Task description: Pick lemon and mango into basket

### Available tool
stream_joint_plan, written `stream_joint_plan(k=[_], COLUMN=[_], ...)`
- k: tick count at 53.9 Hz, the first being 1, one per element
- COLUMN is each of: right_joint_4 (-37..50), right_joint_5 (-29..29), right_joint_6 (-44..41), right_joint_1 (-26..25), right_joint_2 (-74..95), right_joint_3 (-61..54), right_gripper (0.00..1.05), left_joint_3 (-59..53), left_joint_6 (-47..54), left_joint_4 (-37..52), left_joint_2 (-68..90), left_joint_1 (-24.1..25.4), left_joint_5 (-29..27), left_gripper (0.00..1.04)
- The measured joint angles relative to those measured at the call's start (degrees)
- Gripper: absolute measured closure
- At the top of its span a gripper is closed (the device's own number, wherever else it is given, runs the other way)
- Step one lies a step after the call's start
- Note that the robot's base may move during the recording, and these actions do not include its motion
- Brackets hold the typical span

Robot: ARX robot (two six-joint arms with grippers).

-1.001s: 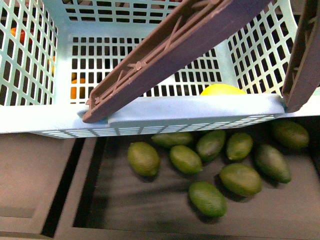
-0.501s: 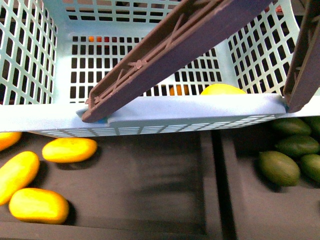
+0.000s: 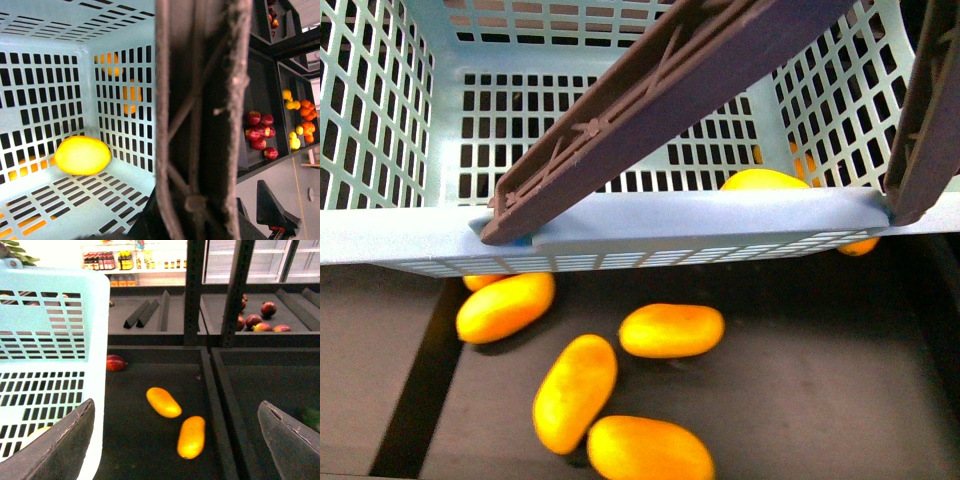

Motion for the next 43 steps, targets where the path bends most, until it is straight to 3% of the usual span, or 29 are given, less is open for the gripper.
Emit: stream_joint_plan(k=[35, 39, 43], right_joint_4=[0.0, -14.29, -28.72], right_joint_5=[-0.39, 11.5, 20.28], right_joint_6=[-0.02, 7.15, 15.02], right_joint_1=[0.02, 2.25, 0.5], right_joint_2=[0.0, 2.82, 7.41], right_joint_3=[-0.02, 5.01, 11.54], right_gripper=[0.09, 0.09, 0.09], left_joint_3=[0.02, 0.02, 0.0], left_joint_6=[0.07, 0.72, 0.81], left_joint_4=[0.0, 0.0, -0.02], left_joint_2=[0.0, 0.0, 0.0], left_joint_1=[0.94, 0.83, 0.74], left_joint_5=[-1.29, -1.44, -1.22], left_gripper=[1.01, 1.01, 1.01])
